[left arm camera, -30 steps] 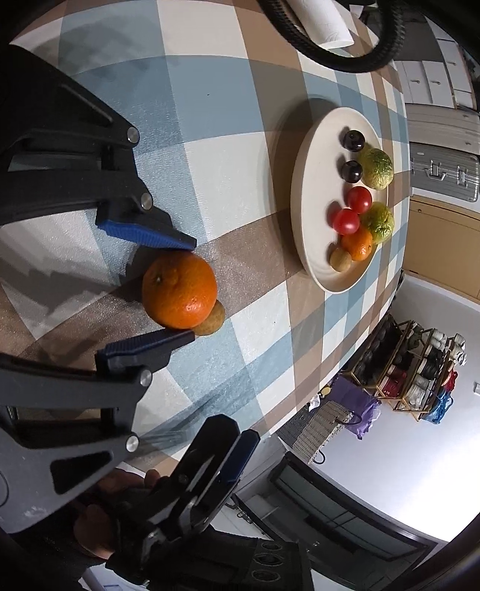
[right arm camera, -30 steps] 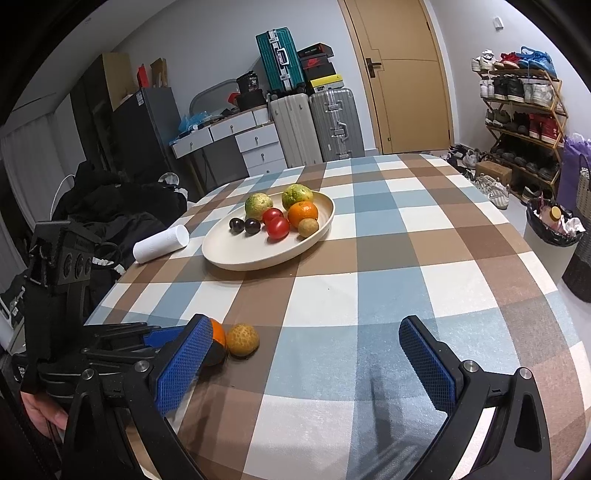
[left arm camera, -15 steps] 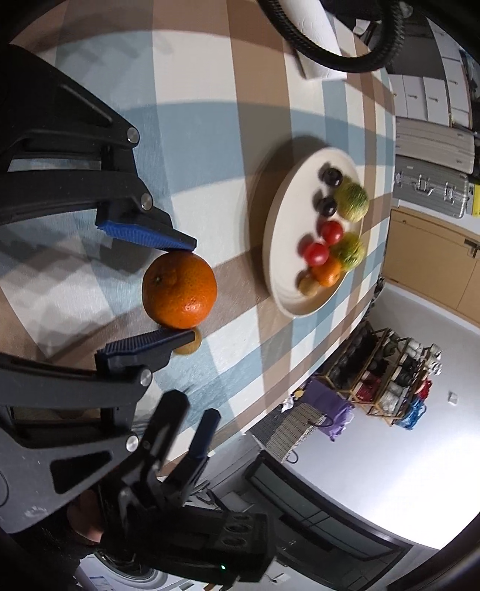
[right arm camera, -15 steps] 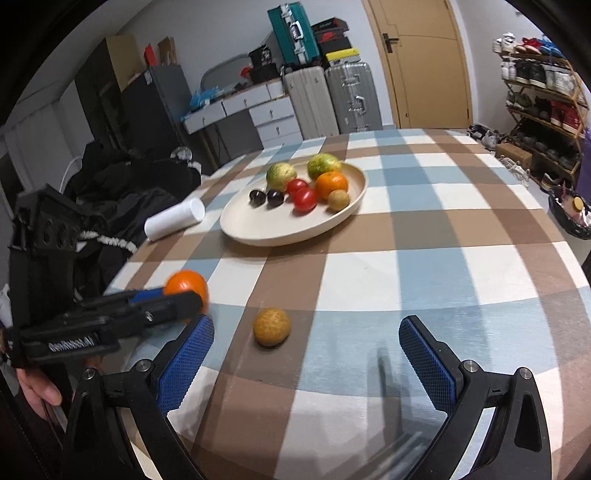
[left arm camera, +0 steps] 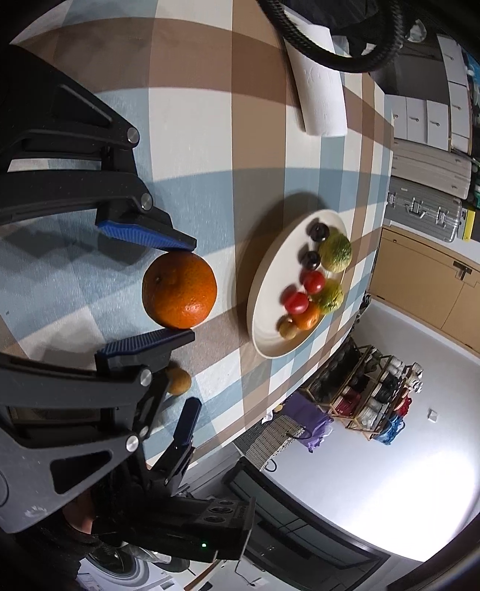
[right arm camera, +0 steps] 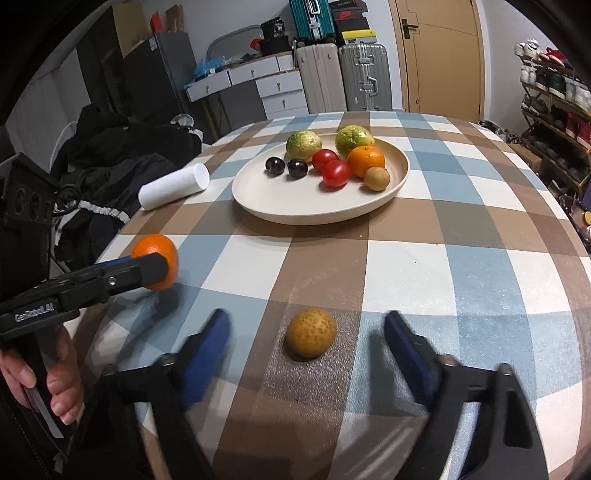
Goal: Organize fruits
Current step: 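Grasp the last orange with the left tool, then hold the orange in the left tool while the right tool grasps the last brown fruit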
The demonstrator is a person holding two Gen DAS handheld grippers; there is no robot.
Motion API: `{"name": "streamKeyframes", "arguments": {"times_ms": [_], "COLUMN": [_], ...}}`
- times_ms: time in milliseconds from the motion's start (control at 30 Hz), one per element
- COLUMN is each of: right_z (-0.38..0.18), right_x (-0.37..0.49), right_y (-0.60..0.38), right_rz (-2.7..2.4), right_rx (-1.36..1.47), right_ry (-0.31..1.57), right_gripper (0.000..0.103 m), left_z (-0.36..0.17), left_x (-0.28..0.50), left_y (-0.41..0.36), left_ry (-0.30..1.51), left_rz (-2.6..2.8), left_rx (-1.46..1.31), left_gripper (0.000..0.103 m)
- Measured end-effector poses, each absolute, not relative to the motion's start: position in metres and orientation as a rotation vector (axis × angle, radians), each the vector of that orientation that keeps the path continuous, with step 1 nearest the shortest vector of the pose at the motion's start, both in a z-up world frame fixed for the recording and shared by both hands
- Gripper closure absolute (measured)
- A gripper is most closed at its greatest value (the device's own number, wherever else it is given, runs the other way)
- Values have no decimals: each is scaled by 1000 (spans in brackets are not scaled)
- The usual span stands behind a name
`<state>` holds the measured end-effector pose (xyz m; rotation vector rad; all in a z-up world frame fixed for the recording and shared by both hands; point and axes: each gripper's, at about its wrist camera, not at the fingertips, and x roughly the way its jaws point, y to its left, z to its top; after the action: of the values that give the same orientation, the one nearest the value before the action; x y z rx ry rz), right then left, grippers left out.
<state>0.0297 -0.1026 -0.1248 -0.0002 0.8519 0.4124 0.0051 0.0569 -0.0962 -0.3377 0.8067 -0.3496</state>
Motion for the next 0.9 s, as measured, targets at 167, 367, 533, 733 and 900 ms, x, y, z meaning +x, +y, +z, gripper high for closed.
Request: {"name": "streamKeyframes", "arguments": {"times_ms": [167, 367, 533, 733, 900], "right_z": [-129, -129, -124, -119, -112], "right_x": [33, 30, 29, 34, 43], "right_y": [-103, -106, -112, -118, -124], "right_rz": [379, 376, 390, 420, 444], "right_rx": [3, 3, 31, 63, 89], "right_ry": [872, 856, 821, 799, 776], "right_gripper": [63, 76, 76, 76, 76], "left_z": [-97, -95, -90, -84, -78], "left_x": [3, 8, 13, 23, 40], "left_y": [64, 64, 65, 59, 47], "left_ry": [805, 799, 790, 791, 791], "left_rz": [-348, -339, -322, -317, -325], "left_rx": [-345, -341, -335, -320, -306], "left_gripper": [64, 64, 64, 64, 64]}}
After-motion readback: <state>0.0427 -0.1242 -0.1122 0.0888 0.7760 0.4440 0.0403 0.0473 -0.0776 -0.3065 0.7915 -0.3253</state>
